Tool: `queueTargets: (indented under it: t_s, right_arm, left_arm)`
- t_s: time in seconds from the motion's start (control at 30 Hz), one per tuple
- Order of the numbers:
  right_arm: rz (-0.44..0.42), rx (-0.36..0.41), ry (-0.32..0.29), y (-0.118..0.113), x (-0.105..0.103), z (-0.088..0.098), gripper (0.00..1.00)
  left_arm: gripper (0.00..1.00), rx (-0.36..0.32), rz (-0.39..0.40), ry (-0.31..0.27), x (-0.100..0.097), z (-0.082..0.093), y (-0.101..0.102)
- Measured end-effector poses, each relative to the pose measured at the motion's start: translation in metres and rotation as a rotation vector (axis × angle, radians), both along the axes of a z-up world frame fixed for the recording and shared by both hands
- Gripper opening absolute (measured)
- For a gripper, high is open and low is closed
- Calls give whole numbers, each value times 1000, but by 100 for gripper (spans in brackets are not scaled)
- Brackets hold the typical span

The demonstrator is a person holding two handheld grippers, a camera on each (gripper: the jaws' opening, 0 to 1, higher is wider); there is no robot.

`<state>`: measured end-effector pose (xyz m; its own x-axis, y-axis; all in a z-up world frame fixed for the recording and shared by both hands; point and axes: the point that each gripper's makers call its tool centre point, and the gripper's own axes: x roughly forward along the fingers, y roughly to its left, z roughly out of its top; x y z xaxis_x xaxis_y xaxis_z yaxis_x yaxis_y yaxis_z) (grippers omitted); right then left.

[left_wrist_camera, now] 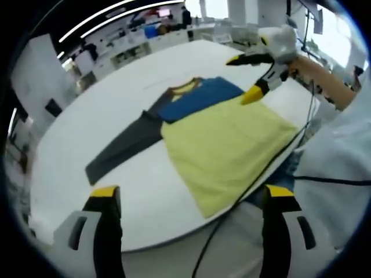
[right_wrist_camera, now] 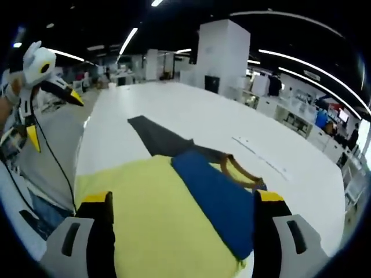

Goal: Fold the garment on the visible template until the final outline fits inside the template.

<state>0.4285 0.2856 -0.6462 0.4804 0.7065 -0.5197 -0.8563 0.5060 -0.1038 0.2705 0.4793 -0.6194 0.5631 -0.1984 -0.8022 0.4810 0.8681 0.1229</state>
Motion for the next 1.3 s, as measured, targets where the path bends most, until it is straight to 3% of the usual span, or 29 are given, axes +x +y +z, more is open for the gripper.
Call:
queueTargets:
  t_s: [0.47, 0.77, 1.13, 1.3]
  right_arm:
    - [-36, 22, -11, -19, -20, 15, 100]
    - [-72, 46, -37, -26, -26, 27, 100]
    - [-112, 46, -58, -22, -41, 41, 100]
    - [-139, 44, -45, -21, -55, 44, 100]
  left_arm:
    - [100, -5, 26, 5, -4, -1, -3]
    - [100, 0, 4, -7, 8, 6, -3]
    - [100, 44, -49, -21, 6, 20, 20]
    - [100, 34, -51, -37, 13, 21, 32]
